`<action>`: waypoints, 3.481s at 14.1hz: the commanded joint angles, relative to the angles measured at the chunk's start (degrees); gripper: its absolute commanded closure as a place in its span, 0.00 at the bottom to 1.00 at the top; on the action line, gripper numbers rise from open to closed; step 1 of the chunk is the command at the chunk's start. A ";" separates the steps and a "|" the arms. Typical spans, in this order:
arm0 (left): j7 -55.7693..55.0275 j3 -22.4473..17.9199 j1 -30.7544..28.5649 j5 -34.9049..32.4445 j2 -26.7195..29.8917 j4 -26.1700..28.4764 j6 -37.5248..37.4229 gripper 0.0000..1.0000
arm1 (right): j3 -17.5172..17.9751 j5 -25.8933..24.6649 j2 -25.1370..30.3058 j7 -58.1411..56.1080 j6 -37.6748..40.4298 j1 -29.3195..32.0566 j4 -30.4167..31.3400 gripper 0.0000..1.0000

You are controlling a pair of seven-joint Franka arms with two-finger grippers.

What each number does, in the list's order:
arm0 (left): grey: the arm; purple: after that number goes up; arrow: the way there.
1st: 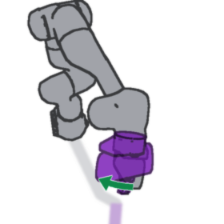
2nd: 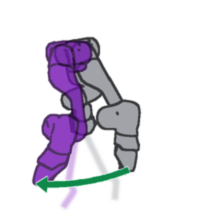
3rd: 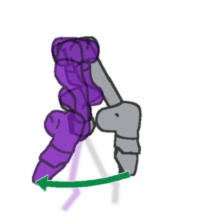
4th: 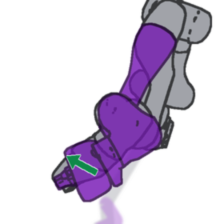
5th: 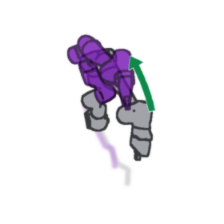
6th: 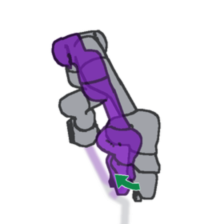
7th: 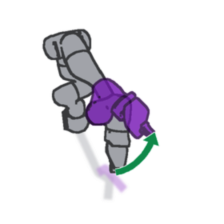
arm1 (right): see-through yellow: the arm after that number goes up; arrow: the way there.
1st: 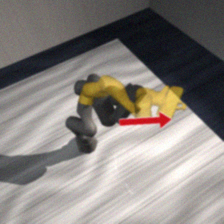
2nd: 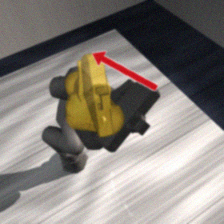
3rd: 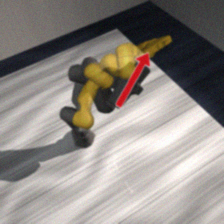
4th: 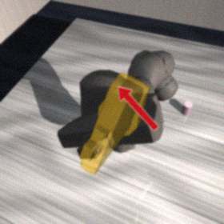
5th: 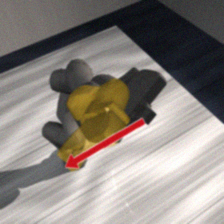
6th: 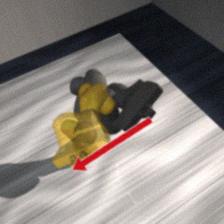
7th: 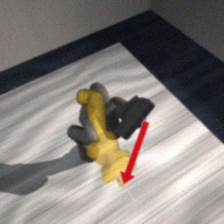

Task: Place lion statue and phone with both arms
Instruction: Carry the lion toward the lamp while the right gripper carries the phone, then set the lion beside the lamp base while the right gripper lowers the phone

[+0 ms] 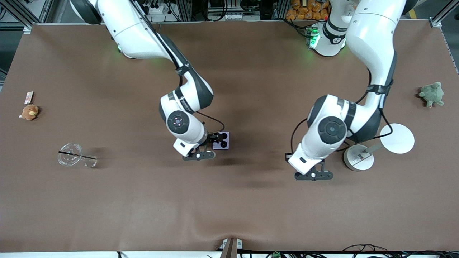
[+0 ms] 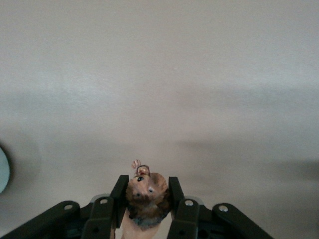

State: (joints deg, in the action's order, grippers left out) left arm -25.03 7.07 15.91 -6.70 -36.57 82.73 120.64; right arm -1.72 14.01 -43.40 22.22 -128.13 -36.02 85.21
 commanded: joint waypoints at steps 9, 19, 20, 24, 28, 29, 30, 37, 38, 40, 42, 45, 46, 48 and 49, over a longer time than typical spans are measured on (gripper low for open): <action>2.26 0.31 -4.39 -1.21 -2.01 4.19 4.24 1.00 | -0.65 0.41 -4.59 3.26 -6.77 -4.50 -1.01 0.00; 15.44 1.36 -12.39 -2.62 1.15 15.35 13.57 1.00 | -0.83 0.23 -5.64 6.61 -7.84 -5.47 -0.83 0.00; 15.97 1.45 -12.92 -2.62 1.41 15.88 13.57 1.00 | -0.83 0.23 -5.99 7.04 -7.84 -5.47 -0.83 0.00; 18.69 3.82 -17.57 -2.62 2.20 18.52 15.68 1.00 | -0.91 -0.21 -6.26 11.35 -10.56 -5.64 -0.74 0.68; 20.81 4.96 -20.12 -2.62 2.29 19.40 15.77 1.00 | -1.00 -0.29 -5.12 11.09 -9.77 -4.94 -0.65 0.89; 20.81 5.31 -20.48 -2.62 2.20 19.58 15.77 1.00 | -1.09 -0.29 -3.99 11.09 -8.64 -4.50 -0.57 0.89; 21.16 5.41 -20.66 -2.62 2.20 19.66 15.85 1.00 | -1.18 -0.29 -2.67 11.18 -6.36 -3.72 -0.65 0.90; 21.69 5.32 -21.71 -2.62 2.20 20.72 16.47 1.00 | -12.06 -0.30 5.69 5.84 3.75 -2.21 -0.92 0.93; 21.78 5.32 -21.71 -2.53 2.20 20.81 16.47 1.00 | -14.16 -0.29 6.21 3.38 5.25 -2.13 -0.83 0.93; 21.78 5.32 -21.71 -2.53 2.20 20.98 16.47 1.00 | -17.86 -0.21 6.31 -2.68 9.19 -0.38 -0.83 0.92; 21.78 5.32 -21.71 -2.53 2.12 20.98 16.65 1.00 | -18.14 -0.12 6.31 -7.96 11.93 4.18 -0.48 0.92; 21.69 5.32 -21.71 -2.44 2.29 20.98 16.65 0.00 | -18.14 0.06 6.04 -15.43 15.36 10.43 0.05 0.94; 21.61 5.32 -21.71 -2.44 2.47 20.90 16.56 0.00 | -18.14 0.06 5.87 -16.67 16.06 11.84 0.92 0.94; 21.08 5.41 -21.63 -2.44 3.51 20.63 16.12 0.00 | -18.14 0.06 5.61 -19.40 16.16 14.04 2.76 0.92; 20.99 5.41 -21.19 -2.36 4.22 20.55 15.86 0.00 | -18.14 0.06 5.26 -19.84 16.16 14.83 3.47 0.92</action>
State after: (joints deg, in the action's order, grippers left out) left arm -4.01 11.77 -4.89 -8.18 -35.77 101.34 136.35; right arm -20.59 13.86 -38.43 3.93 -112.22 -22.40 86.88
